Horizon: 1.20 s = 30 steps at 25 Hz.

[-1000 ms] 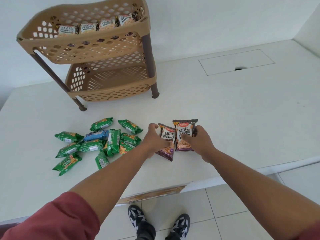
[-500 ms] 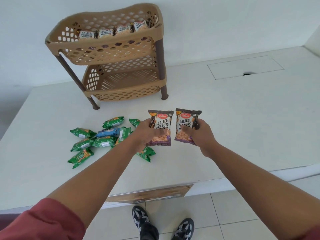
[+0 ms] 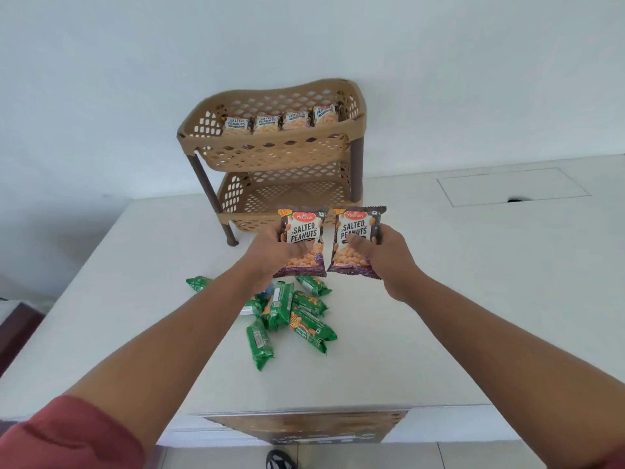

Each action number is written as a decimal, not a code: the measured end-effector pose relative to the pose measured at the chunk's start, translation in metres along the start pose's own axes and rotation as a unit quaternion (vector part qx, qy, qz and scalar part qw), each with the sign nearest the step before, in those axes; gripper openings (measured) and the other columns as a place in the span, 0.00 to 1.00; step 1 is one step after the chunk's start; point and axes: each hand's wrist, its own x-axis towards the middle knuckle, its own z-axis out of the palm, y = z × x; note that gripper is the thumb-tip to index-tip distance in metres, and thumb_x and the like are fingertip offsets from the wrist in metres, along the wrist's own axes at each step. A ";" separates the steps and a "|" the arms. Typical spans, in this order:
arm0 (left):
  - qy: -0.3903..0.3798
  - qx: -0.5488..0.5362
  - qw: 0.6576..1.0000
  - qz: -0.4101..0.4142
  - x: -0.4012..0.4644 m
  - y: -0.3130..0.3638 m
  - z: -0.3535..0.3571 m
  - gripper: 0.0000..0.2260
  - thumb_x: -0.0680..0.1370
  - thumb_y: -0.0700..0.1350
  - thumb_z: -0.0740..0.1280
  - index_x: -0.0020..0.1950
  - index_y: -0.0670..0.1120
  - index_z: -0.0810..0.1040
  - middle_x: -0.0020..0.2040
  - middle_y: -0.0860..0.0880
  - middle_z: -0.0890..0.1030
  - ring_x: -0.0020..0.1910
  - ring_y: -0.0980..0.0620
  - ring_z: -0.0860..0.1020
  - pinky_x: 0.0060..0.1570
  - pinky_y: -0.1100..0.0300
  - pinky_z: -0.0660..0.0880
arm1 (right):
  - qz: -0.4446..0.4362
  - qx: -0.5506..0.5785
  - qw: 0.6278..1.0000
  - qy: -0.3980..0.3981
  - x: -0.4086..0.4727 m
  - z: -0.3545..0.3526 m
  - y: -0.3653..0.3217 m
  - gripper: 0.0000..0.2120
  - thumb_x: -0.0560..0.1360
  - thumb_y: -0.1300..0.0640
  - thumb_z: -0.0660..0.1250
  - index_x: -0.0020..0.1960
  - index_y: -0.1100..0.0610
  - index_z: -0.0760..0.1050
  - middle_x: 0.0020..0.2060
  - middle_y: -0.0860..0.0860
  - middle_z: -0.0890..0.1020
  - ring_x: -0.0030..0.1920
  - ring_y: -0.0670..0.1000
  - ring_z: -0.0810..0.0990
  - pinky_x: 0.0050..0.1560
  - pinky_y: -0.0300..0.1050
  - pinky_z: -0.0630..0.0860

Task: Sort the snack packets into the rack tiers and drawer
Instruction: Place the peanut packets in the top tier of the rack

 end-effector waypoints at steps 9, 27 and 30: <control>0.005 0.056 0.990 0.128 0.031 0.106 -0.099 0.19 0.78 0.38 0.74 0.68 0.45 0.76 0.56 0.48 0.86 0.56 0.48 0.84 0.57 0.51 0.81 | -0.124 -0.020 0.992 0.007 0.048 0.055 -0.116 0.10 0.77 0.54 0.74 0.57 0.52 0.78 0.49 0.49 0.88 0.48 0.53 0.88 0.49 0.54 0.84; 0.030 0.389 0.884 0.257 0.158 0.196 -0.190 0.23 0.73 0.47 0.71 0.66 0.55 0.71 0.56 0.51 0.84 0.53 0.43 0.81 0.53 0.45 0.79 | -0.264 -0.311 0.909 0.088 0.176 0.115 -0.232 0.14 0.78 0.56 0.71 0.62 0.49 0.76 0.53 0.48 0.84 0.52 0.52 0.82 0.51 0.48 0.78; 0.033 0.426 0.876 0.223 0.178 0.193 -0.190 0.16 0.67 0.46 0.66 0.55 0.53 0.76 0.46 0.52 0.83 0.47 0.45 0.81 0.46 0.51 0.78 | -0.204 -0.435 0.877 0.012 0.204 0.112 -0.230 0.15 0.77 0.58 0.72 0.62 0.50 0.76 0.51 0.48 0.84 0.51 0.53 0.83 0.48 0.50 0.79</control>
